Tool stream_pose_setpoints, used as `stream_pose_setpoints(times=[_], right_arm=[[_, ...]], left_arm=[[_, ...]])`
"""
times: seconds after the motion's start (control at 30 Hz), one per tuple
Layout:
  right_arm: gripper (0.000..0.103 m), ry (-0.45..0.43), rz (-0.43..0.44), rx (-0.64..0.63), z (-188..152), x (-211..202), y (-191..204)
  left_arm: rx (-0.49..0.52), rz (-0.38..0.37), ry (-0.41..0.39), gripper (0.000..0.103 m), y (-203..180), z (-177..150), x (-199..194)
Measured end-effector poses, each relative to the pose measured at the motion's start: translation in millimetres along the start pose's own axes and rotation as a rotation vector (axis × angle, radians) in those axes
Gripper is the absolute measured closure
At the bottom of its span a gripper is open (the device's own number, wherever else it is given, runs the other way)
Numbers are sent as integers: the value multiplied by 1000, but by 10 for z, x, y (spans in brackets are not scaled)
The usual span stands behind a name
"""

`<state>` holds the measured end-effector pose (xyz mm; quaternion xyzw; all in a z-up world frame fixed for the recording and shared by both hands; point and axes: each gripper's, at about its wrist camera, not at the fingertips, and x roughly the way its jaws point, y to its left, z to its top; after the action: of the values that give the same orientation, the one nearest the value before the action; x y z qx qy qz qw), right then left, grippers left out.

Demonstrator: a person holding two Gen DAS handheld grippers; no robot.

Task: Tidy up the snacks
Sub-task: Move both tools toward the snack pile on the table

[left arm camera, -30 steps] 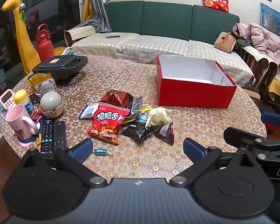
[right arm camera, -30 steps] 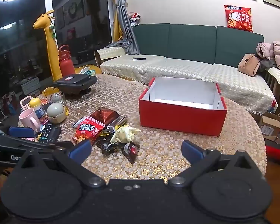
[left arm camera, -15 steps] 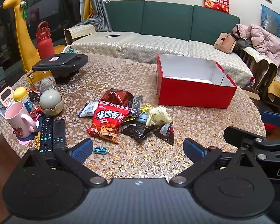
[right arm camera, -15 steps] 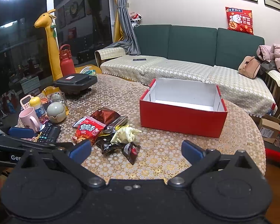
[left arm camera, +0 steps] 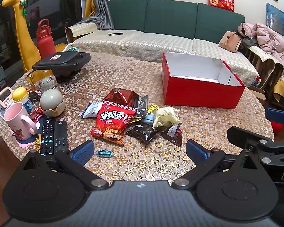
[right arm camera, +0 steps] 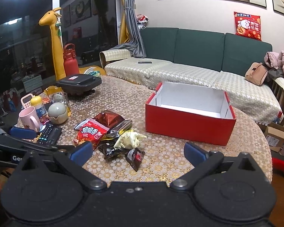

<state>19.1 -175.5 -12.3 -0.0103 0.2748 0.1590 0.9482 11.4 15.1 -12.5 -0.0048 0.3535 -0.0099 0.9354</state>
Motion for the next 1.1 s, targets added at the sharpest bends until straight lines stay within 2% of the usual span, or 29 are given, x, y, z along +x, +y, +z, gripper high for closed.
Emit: stream_pose_setpoints(times=[0.27,0.37,0.5,0.73,0.87,1.1], right_arm=[[0,37,35,1,27,150,28],[1,47,50,2,31,219,37],[2,54,51,-14,14,333,67],[4,116,59,-21,-50,654,-12],[7,158,66,-37,-102,910,-46],[15,222,95,-100,-183,1328,-32]], left_arm=[[1,13,27,0,95,18,106],[0,18,22,0,139,25,161],[-5,27,-21,0,230,2,268],[-63,49,90,0,449,-83,587],[-115,33,201,0,536,-170,739],[-148,48,231,0,704,-183,1006]])
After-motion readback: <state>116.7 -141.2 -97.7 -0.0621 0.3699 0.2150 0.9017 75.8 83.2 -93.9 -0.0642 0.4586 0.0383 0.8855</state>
